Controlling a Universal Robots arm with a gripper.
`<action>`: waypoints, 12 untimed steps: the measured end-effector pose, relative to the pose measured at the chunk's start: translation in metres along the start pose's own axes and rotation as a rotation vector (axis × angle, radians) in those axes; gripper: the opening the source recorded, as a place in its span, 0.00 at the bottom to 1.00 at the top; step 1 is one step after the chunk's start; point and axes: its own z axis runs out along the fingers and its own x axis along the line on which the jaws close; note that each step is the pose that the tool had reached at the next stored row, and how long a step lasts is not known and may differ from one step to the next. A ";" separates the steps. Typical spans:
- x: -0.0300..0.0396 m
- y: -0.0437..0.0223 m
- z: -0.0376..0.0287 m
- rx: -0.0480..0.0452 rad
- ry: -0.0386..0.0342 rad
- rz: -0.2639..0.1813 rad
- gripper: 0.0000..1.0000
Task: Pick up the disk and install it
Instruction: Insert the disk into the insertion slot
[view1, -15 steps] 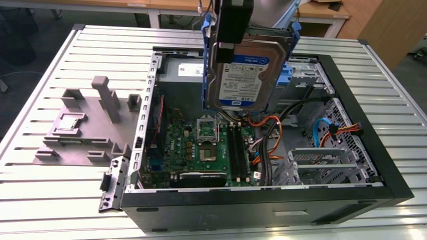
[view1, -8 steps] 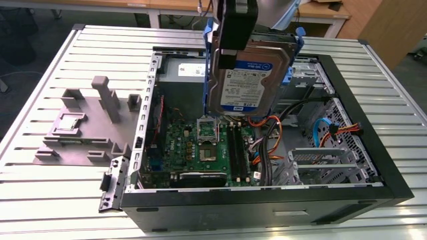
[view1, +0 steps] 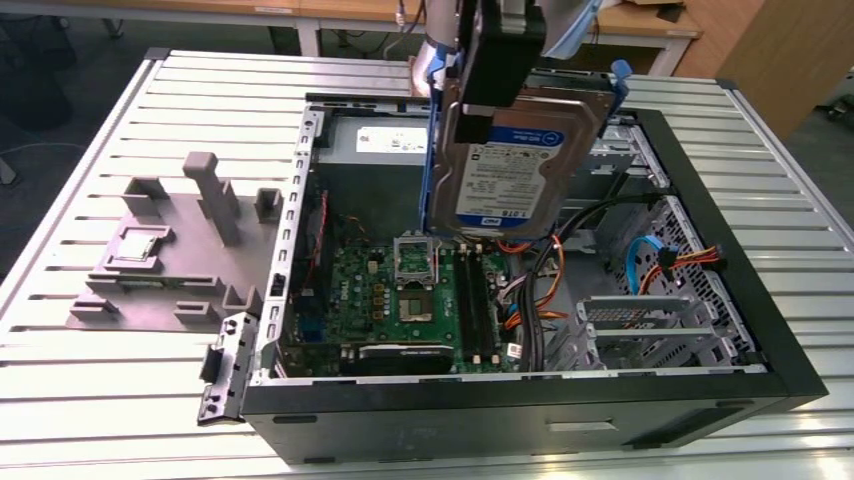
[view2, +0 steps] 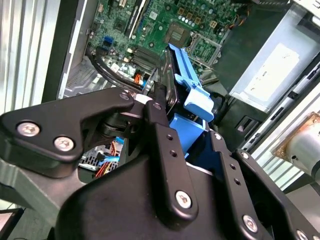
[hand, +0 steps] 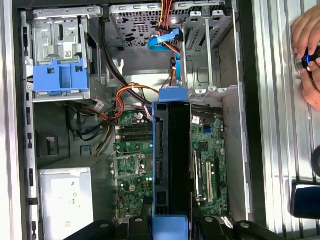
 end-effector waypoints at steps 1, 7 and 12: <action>0.0002 0.0024 0.0001 0.0004 0.0000 0.000 0.37; 0.0008 0.0146 0.0005 0.0017 -0.0001 0.000 0.37; -0.0025 0.0189 0.0010 0.0018 -0.0002 0.000 0.37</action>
